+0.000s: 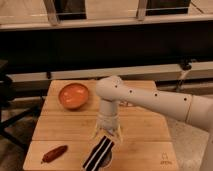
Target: Place the eraser in the ceramic cup
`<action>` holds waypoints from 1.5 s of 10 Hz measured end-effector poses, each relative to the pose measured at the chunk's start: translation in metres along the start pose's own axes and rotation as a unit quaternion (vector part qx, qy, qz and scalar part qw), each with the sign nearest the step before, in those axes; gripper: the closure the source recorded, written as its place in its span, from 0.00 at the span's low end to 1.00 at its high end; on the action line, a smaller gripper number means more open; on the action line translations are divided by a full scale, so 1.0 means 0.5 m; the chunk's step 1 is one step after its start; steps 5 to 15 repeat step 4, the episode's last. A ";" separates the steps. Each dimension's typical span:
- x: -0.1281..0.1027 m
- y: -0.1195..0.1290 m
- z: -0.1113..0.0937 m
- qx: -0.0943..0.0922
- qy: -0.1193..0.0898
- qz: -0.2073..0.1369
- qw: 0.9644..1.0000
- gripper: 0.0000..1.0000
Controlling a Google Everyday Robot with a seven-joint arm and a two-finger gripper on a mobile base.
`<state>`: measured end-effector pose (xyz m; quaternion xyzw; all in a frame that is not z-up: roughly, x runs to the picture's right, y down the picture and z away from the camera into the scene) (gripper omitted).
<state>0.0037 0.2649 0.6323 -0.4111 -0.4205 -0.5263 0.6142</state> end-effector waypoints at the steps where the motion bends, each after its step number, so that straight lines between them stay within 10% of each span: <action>1: 0.001 0.000 -0.009 0.001 0.005 0.001 1.000 0.20; 4: 0.001 -0.010 -0.068 0.006 0.031 -0.001 0.999 0.20; 15: 0.001 -0.010 -0.068 0.006 0.031 -0.001 0.999 0.20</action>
